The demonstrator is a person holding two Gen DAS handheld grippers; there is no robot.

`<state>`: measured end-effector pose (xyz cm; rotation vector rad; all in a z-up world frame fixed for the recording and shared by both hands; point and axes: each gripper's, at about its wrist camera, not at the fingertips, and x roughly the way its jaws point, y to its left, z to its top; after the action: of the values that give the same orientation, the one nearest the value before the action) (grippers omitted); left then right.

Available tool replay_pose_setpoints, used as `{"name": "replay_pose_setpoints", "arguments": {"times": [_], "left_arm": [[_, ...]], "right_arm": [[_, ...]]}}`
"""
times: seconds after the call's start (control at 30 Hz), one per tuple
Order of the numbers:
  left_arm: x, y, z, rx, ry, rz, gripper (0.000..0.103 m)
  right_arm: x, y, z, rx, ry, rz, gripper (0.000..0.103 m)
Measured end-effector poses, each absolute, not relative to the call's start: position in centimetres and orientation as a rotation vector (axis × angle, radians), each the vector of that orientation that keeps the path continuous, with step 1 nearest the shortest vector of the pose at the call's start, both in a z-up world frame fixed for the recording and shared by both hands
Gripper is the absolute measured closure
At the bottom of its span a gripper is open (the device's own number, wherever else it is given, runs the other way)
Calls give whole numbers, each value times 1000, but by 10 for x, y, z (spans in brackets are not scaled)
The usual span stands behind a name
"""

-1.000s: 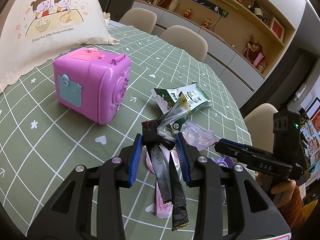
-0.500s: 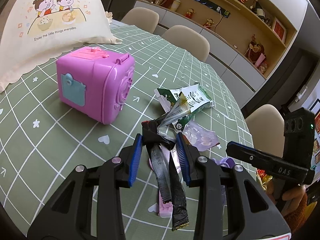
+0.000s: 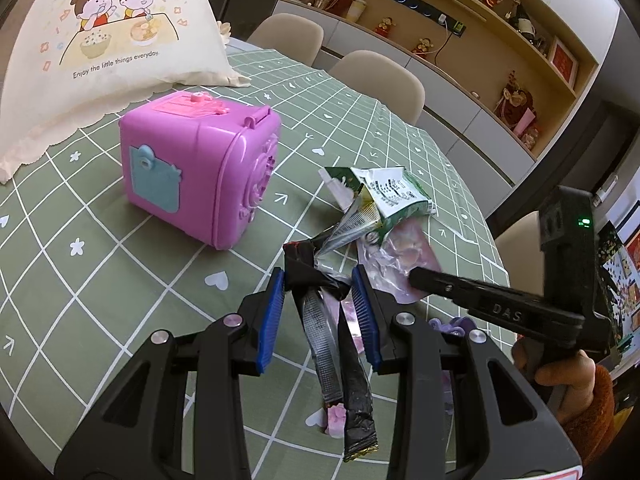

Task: Collect trash
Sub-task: 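Carry both items to the yellow trash bag and open both grippers over it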

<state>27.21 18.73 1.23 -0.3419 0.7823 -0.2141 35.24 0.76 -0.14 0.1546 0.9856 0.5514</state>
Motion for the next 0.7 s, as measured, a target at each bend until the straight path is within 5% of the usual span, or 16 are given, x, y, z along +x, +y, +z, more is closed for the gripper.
{"name": "replay_pose_setpoints", "arguments": {"times": [0.37,0.7], "left_arm": [[262,159,53,-257,691,-206,71],[257,21,96,-123,645,-420,71]], "right_arm": [[310,-69,77,63,743,445,99],[257,-194,91,51,623,261,99]]}}
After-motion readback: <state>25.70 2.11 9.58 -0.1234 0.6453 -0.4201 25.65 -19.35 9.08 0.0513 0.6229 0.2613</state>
